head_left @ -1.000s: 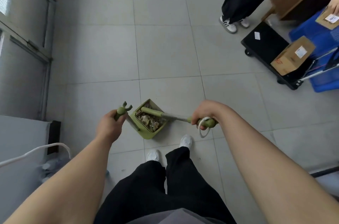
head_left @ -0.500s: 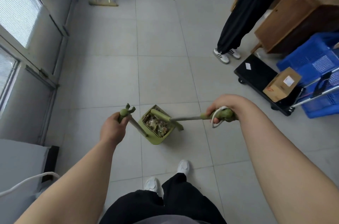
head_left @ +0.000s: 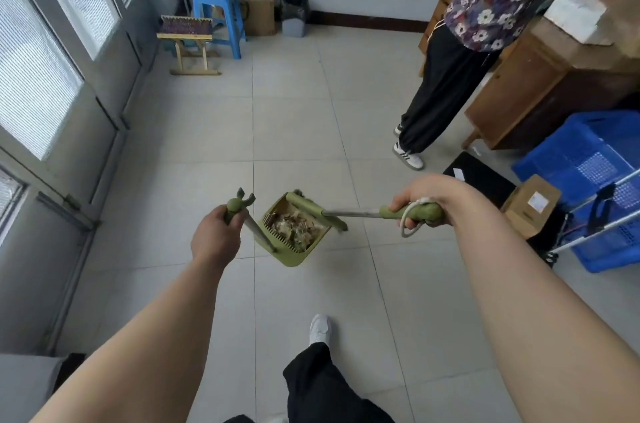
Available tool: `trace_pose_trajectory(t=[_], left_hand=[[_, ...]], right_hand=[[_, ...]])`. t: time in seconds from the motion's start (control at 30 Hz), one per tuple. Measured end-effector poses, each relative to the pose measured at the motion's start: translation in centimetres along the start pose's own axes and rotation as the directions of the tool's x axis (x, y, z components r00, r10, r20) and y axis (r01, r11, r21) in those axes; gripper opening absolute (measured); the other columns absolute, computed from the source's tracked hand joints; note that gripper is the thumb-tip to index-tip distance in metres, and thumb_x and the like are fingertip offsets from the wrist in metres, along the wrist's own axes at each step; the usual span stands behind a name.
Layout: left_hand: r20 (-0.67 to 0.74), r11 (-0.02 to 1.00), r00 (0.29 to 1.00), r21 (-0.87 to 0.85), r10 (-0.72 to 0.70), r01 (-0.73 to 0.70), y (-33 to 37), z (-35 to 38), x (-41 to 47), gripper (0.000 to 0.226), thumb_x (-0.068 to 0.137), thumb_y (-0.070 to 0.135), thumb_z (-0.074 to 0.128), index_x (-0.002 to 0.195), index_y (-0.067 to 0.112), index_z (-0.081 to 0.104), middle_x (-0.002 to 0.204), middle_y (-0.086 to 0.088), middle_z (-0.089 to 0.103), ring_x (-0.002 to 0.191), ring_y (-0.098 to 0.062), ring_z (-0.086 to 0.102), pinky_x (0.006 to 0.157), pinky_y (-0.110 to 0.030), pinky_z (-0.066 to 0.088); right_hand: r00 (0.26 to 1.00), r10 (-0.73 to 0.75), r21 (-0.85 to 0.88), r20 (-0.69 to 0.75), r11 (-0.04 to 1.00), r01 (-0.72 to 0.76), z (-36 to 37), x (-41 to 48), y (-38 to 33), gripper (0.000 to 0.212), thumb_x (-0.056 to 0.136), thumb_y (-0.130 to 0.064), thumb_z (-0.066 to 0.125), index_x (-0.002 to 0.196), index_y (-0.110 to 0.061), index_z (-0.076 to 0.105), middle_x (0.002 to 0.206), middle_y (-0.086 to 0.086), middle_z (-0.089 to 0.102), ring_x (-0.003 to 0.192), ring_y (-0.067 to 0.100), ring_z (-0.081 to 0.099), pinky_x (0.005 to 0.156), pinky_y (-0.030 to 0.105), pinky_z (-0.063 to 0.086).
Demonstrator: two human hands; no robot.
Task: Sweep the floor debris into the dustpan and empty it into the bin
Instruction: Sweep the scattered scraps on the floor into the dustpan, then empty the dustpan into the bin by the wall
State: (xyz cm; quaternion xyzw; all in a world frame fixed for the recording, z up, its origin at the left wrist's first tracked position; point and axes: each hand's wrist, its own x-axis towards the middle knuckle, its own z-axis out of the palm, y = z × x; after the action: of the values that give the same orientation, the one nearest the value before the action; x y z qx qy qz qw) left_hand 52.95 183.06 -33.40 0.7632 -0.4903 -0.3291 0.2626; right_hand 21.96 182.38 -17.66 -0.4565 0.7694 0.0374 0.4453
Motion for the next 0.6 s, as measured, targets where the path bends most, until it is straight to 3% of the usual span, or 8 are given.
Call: trace_pose_trajectory(t=[0.1, 0.17, 0.27, 0.37, 0.5, 0.6], left_hand=[[-0.035, 1.0, 0.999, -0.016, 0.001, -0.002, 3.0, 0.8, 2.9, 0.025, 0.094, 0.036, 0.053, 0.087, 0.012, 0.058, 0.066, 0.001, 0.05, 0.064, -0.023, 0.046, 0.052, -0.03, 0.03], [-0.059, 0.999, 0.998, -0.032, -0.006, 0.004, 5.0, 1.2, 5.1, 0.027, 0.093, 0.038, 0.054, 0.089, 0.012, 0.06, 0.067, 0.0, 0.052, 0.064, -0.023, 0.048, 0.053, -0.03, 0.031], [-0.093, 0.999, 0.996, -0.053, -0.018, 0.014, 8.4, 2.2, 8.8, 0.028, 0.092, 0.039, 0.054, 0.09, 0.013, 0.061, 0.068, -0.002, 0.054, 0.067, -0.027, 0.05, 0.057, -0.031, 0.034], [-0.112, 0.998, 0.993, -0.063, -0.023, 0.016, 11.3, 3.3, 11.9, 0.026, 0.091, 0.039, 0.055, 0.09, 0.013, 0.061, 0.068, -0.002, 0.054, 0.069, -0.027, 0.051, 0.056, -0.031, 0.033], [-0.156, 0.996, 0.987, -0.087, -0.046, 0.033, 14.5, 4.7, 15.7, 0.026, 0.091, 0.04, 0.055, 0.088, 0.014, 0.06, 0.066, -0.001, 0.053, 0.068, -0.027, 0.051, 0.055, -0.031, 0.032], [-0.18, 0.994, 0.982, -0.095, -0.065, 0.048, 16.5, 5.1, 18.5, 0.027, 0.091, 0.041, 0.054, 0.087, 0.015, 0.058, 0.065, 0.0, 0.052, 0.065, -0.025, 0.049, 0.055, -0.031, 0.032]], right_hand=[[0.999, 0.011, 0.047, -0.032, 0.999, -0.01, -3.1, 2.1, -1.5, 0.038, 0.086, -0.009, 0.062, 0.049, -0.011, 0.069, 0.082, 0.018, 0.07, 0.057, 0.018, 0.054, 0.047, 0.023, 0.032], [0.999, 0.027, 0.098, -0.027, 0.995, -0.024, -5.6, 3.2, -3.0, 0.024, 0.086, -0.012, 0.064, 0.062, -0.005, 0.067, 0.081, 0.019, 0.069, 0.051, 0.017, 0.053, 0.044, 0.021, 0.031], [0.999, 0.027, 0.082, -0.028, 0.996, -0.024, -10.1, 5.2, -5.2, 0.021, 0.086, -0.014, 0.064, 0.068, -0.004, 0.063, 0.07, 0.015, 0.068, 0.037, 0.013, 0.05, 0.043, 0.018, 0.029], [0.999, 0.012, 0.105, -0.041, 0.994, -0.008, -13.9, 7.5, -7.1, 0.019, 0.086, -0.015, 0.065, 0.071, -0.004, 0.062, 0.077, 0.016, 0.067, 0.039, 0.012, 0.052, 0.045, 0.02, 0.031], [0.992, -0.07, 0.196, -0.103, 0.977, 0.089, -17.7, 11.1, -9.7, 0.021, 0.086, -0.003, 0.063, 0.066, 0.001, 0.062, 0.046, 0.013, 0.06, 0.03, 0.014, 0.052, 0.036, 0.015, 0.04], [0.99, -0.092, 0.227, -0.109, 0.967, 0.115, -19.5, 13.7, -11.8, 0.019, 0.086, -0.001, 0.062, 0.068, 0.004, 0.061, 0.038, 0.01, 0.056, 0.025, 0.014, 0.05, 0.034, 0.012, 0.039]])
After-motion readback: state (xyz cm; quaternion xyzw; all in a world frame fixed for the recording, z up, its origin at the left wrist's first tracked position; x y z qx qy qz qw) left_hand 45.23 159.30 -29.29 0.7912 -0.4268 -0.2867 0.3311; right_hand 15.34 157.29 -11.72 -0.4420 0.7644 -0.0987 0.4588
